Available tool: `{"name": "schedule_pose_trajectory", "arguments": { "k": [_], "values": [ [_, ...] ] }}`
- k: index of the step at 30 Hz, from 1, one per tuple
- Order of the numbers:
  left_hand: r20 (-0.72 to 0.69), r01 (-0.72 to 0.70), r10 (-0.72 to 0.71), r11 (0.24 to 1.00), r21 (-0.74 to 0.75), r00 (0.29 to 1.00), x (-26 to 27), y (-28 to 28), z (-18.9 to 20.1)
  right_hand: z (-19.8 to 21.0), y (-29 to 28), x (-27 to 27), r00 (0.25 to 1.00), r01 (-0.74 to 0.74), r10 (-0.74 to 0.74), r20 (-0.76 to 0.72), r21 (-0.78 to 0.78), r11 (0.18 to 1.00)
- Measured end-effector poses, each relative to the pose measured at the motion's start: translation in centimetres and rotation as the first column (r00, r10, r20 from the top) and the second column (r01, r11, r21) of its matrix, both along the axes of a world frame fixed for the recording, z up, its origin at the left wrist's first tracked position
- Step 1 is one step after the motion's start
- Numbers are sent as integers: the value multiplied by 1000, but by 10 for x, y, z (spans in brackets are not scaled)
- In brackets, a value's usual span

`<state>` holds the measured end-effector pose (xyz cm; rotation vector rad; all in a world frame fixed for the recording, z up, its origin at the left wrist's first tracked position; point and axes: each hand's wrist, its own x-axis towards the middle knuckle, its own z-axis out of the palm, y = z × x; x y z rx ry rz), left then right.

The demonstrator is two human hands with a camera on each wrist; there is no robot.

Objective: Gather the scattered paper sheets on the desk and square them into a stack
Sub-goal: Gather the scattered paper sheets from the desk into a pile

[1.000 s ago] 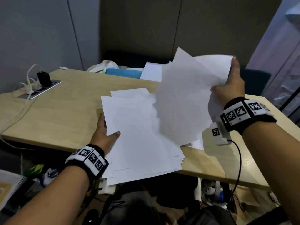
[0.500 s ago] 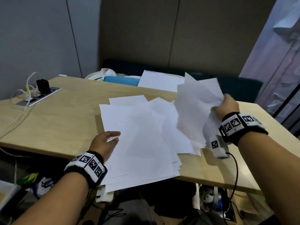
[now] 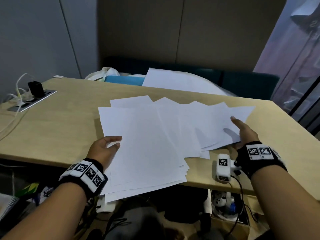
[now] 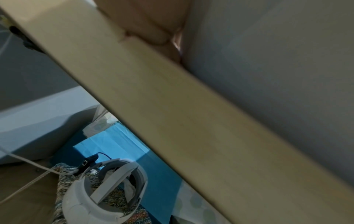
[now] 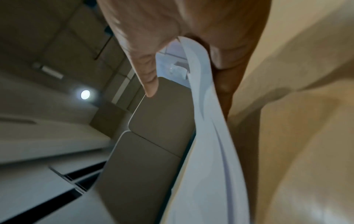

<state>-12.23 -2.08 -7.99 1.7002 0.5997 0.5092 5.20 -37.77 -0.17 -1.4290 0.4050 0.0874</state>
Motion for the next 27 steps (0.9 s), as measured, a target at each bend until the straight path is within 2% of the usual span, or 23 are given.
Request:
{"name": "schedule_pose_trajectory", "arguments": {
  "k": [3, 5, 7, 10, 13, 14, 15, 16, 19, 21, 22, 25, 27],
  "values": [
    [-6, -7, 7, 1000, 8, 1000, 0, 0, 0, -1, 13, -16, 997, -58, 52, 53, 111, 992],
    [-2, -14, 14, 1000, 12, 1000, 1, 1, -3, -9, 25, -13, 996, -76, 76, 49, -5, 997],
    [-4, -17, 17, 1000, 18, 1000, 1, 0, -2, -12, 31, -8, 996, -85, 85, -11, -196, 977],
    [-5, -20, 20, 1000, 5, 1000, 1, -2, -1, -3, 29, 4, 983, -178, 171, -60, -483, 857],
    [-4, -10, 10, 1000, -8, 1000, 0, -2, 1, 23, 29, 11, 985, -34, 150, 88, -751, 660],
    [-3, -15, 15, 1000, -14, 1000, -1, -1, 1, 37, 29, 8, 970, 37, 161, 182, -767, 640],
    [-4, -13, 13, 1000, -15, 1000, 0, -1, 1, 49, 28, 7, 942, 111, 171, 289, -748, 654],
    [-7, -9, 9, 1000, -18, 1000, 0, -1, 2, 66, 26, -1, 907, 169, 165, 389, -692, 702],
    [-17, -4, 3, 999, -36, 1000, 0, -3, 4, 99, 23, -20, 741, 312, 126, 659, -505, 805],
    [-24, -1, 0, 999, -43, 1000, -1, -3, 5, 110, 28, -34, 676, 305, 79, 733, -376, 875],
    [-22, -4, 3, 999, -49, 1000, -2, -3, 5, 115, 33, -43, 667, 278, 36, 744, -293, 915],
    [-38, -27, 25, 999, -45, 999, -2, -6, 6, 117, 48, -62, 643, 229, -49, 764, -130, 965],
    [-29, -10, 7, 993, -121, 1000, -3, -8, 11, 109, 59, -66, 658, 174, -69, 750, -63, 983]
  ]
}}
